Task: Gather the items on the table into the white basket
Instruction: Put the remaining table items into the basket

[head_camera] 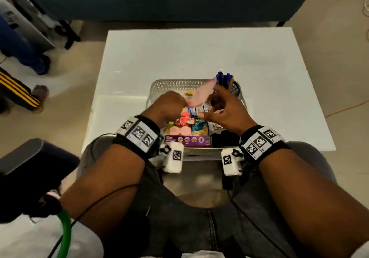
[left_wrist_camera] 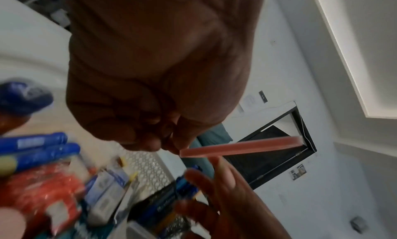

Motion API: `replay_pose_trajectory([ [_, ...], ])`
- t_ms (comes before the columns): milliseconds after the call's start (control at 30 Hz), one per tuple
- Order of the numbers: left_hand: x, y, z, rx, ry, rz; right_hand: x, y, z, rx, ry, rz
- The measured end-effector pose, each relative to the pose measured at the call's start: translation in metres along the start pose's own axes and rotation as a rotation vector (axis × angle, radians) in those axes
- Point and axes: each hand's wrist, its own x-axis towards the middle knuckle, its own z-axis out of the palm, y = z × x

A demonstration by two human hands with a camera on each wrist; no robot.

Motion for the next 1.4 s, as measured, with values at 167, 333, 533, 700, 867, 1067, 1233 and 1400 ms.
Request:
replay_pose_trajectory([
  [167,-0.013,-0.002,0.054,-0.052,-0.175,0.077,-0.014,0.009,-0.005,-0.062,-0.038,-0.108],
  [333,-0.008,-0.001,0.069,-0.148,-0.191,0.169,-0.014,0.022,-0.017,-0.188,-0.148,-0.064],
  [533,0.014,-0.006,0.075,-0.134,-0.154,0.211,0.0,0.028,-0.039,-0.354,-0.109,0.001],
  [700,0.031,-0.005,0.07,-0.454,-0.14,-0.029,0.003,0.038,-0.058,-0.521,0.069,0.083],
  [867,0.035,-0.007,0.079,-0.314,-0.096,0.133,0.005,0.044,-0.055,-0.66,0.024,0.132],
  [1067,0.041,-0.018,0.085,-0.18,-0.087,0.073,0.004,0.041,-0.054,-0.672,-0.09,0.175],
  [1233,0.038,-0.016,0.087,-0.175,-0.098,0.042,0.005,0.038,-0.054,-0.684,-0.125,0.181],
  [1400,0.04,-0.019,0.087,-0.062,-0.06,0.055,0.004,0.034,-0.052,-0.694,-0.153,0.171],
])
